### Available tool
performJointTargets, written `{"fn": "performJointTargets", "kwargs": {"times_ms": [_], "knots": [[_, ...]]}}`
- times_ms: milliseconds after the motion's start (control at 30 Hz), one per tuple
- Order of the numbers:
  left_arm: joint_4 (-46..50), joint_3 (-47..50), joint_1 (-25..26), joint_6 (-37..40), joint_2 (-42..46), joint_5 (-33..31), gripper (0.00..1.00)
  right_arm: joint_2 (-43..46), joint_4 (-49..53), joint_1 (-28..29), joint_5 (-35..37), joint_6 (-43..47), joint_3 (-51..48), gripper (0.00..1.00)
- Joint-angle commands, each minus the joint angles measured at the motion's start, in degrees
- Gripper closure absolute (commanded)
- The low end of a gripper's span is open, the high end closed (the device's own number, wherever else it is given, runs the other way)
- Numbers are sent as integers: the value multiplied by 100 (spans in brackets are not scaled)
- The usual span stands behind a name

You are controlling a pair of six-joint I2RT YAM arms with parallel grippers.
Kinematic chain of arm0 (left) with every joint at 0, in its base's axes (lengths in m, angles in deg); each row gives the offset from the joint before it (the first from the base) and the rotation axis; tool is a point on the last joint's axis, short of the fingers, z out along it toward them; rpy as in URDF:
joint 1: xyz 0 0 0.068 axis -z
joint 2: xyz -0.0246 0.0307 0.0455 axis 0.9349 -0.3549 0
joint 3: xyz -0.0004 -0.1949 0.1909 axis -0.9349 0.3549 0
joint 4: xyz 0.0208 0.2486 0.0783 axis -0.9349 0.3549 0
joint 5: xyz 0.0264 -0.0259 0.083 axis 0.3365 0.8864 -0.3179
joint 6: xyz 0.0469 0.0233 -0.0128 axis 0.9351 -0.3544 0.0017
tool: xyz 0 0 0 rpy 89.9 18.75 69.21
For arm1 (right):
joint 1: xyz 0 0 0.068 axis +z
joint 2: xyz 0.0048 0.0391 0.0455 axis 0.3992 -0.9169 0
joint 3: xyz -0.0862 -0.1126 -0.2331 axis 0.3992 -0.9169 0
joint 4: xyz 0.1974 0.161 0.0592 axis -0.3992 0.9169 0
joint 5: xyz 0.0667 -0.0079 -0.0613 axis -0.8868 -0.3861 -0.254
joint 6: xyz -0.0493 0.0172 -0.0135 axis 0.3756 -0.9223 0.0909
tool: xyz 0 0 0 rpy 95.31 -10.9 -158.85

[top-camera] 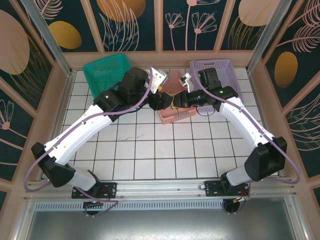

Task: Untangle the cables

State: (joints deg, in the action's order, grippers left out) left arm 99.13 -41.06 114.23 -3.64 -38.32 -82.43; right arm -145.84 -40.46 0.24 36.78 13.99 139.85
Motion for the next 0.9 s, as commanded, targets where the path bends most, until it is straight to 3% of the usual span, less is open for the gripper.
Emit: {"fn": "performJointTargets", "kwargs": {"times_ms": [0, 133, 267, 533, 767, 867], "knots": [[144, 164, -7, 1014, 59, -57, 33, 12, 345, -28, -475, 199, 299, 100], [100, 207, -7, 1237, -108, -574, 36, 70, 232, 30, -604, 121, 210, 100], [-37, 218, -6, 1169, -277, -513, 41, 122, 134, 40, -688, 27, 175, 100], [-226, 351, -1, 1292, -362, -468, 38, 71, 64, 75, -921, 24, 229, 100], [-270, 119, -1, 1181, -800, -1227, 53, 181, -78, 219, -1031, 21, 225, 100], [-435, 87, -2, 998, -853, -1426, 66, 259, -176, 240, -855, -9, 181, 100]]}}
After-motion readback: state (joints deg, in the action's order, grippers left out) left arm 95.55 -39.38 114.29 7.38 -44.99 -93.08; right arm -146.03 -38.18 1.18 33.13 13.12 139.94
